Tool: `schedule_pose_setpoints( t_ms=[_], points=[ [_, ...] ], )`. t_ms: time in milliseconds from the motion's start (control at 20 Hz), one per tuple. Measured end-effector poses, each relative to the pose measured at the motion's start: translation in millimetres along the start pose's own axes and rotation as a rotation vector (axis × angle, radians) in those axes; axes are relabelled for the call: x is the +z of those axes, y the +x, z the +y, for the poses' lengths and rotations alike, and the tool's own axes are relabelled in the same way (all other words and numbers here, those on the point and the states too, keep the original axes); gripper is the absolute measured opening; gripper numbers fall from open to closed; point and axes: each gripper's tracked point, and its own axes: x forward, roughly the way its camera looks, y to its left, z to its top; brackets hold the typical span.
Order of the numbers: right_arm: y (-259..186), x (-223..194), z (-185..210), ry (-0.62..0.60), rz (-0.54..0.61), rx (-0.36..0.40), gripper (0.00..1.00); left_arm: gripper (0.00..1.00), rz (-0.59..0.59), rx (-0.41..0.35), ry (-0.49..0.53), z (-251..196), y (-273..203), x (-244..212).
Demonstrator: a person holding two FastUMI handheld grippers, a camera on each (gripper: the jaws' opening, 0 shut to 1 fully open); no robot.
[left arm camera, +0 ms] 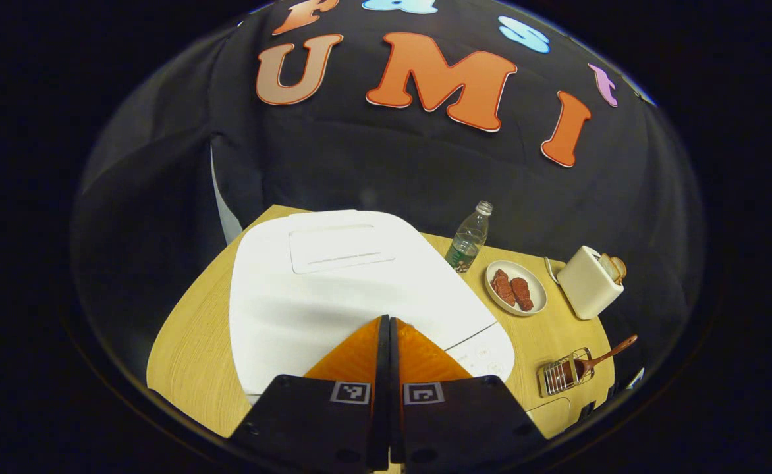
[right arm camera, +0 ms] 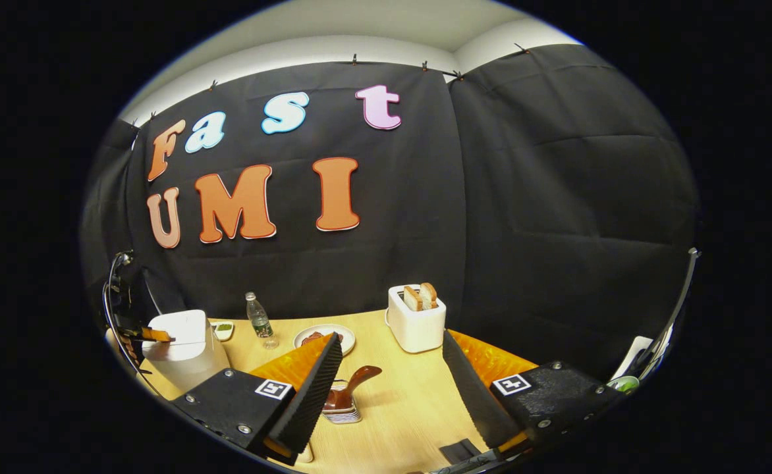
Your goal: Close the left gripper, press the button to open the rice cooker; take a wooden spoon from the chopstick holder with the right hand, scoop a spoonful of rice and pour it into the rice cooker, then put the wooden spoon back into the chopstick holder.
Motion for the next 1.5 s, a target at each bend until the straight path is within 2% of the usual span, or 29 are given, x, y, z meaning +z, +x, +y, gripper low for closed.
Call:
schedule_pose_setpoints(
  t_ms=[250, 350, 500, 750, 800, 850, 900, 1000, 1100, 1150, 1200, 1250, 1300, 1400, 1500],
  points=[
    [-1, 8, 3, -0.016, -0.021, 0.008, 0.95, 0.05, -0.227, -0.009, 0.015, -5, -63, 83],
    [-1, 10, 6, -0.012, -0.028, 0.017, 0.95, 0.05, -0.296, -0.010, 0.024, -8, -91, 102],
    [0, 12, 11, -0.005, -0.035, 0.033, 0.95, 0.05, -0.382, 0.006, 0.092, -12, -124, 122],
    [12, 15, 17, 0.008, -0.062, 0.057, 0.95, 0.05, -0.451, 0.002, 0.144, -28, -164, 133],
    [15, 15, 16, 0.021, -0.063, 0.056, 1.00, 0.05, -0.461, -0.006, 0.140, -33, -169, 134],
    [17, 13, 16, 0.039, -0.062, 0.060, 1.00, 0.06, -0.471, -0.014, 0.135, -36, -175, 135],
    [18, 11, 18, 0.059, -0.058, 0.066, 0.95, 0.05, -0.471, -0.025, 0.141, -39, -181, 135],
    [21, 11, 20, 0.090, -0.073, 0.080, 0.95, 0.06, -0.460, -0.021, 0.176, -37, -188, 129],
    [28, 9, 17, 0.093, -0.091, 0.078, 0.95, 0.06, -0.481, -0.017, 0.170, -36, -196, 136],
    [32, 6, 16, 0.093, -0.091, 0.073, 0.95, 0.28, -0.495, -0.019, 0.159, -35, -198, 136],
    [36, 2, 14, 0.099, -0.084, 0.070, 1.00, 0.40, -0.504, -0.018, 0.150, -33, -204, 136],
    [40, -2, 13, 0.110, -0.076, 0.070, 1.00, 0.42, -0.516, -0.024, 0.140, -30, -211, 138],
    [44, -7, 13, 0.123, -0.066, 0.069, 0.95, 0.42, -0.525, -0.039, 0.129, -34, -216, 137],
    [53, -18, 12, 0.148, -0.047, 0.069, 0.95, 0.83, -0.547, -0.045, 0.116, -32, -226, 141],
    [65, -32, 14, 0.167, -0.028, 0.076, 0.95, 0.86, -0.570, -0.009, 0.124, -22, -235, 145]
  ],
)
